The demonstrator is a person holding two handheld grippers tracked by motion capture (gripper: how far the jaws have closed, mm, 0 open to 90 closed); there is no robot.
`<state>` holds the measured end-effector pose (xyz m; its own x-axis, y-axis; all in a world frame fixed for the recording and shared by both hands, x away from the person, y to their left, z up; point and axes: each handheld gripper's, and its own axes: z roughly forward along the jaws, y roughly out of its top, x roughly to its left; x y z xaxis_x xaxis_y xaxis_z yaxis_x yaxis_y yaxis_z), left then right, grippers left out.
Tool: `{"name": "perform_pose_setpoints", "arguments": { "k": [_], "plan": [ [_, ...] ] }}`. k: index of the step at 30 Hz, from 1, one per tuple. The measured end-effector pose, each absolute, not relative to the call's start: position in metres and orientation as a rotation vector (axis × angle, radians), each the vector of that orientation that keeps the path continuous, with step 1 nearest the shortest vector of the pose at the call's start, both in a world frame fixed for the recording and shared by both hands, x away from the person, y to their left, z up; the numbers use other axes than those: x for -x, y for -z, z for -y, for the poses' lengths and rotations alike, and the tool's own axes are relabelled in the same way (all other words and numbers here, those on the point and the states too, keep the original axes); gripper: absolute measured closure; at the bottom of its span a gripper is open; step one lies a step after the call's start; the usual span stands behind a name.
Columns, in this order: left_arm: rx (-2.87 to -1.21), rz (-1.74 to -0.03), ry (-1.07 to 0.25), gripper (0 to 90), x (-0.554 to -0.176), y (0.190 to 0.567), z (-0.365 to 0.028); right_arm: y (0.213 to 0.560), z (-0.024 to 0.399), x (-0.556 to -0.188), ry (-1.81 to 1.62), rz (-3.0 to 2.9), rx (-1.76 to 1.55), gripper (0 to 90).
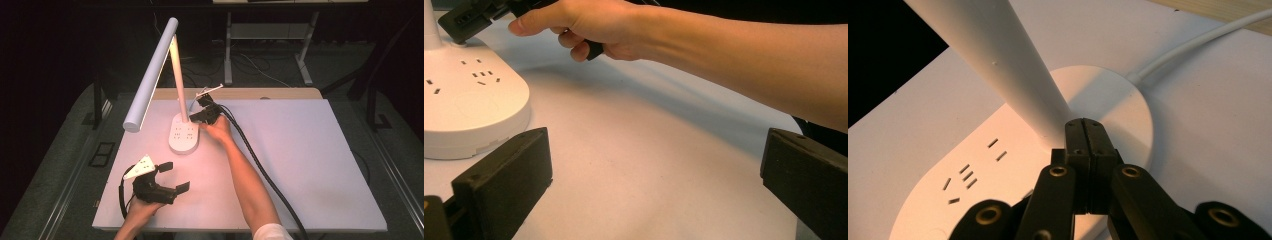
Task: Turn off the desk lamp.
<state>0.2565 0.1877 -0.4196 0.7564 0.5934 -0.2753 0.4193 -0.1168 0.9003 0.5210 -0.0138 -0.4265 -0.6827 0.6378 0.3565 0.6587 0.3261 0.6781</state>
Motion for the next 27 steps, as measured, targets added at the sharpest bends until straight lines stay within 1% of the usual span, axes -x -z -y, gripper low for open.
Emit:
{"name": "perform_pose_setpoints", "arguments": {
  "k": [27],
  "plan": [
    [-1.751, -0.794, -0.183, 0.0, -0.2576, 0.4199, -0.1863, 0.4267, 0.012, -0.5196, 1.323, 2.535, 1.264, 90.0]
  ]
}}
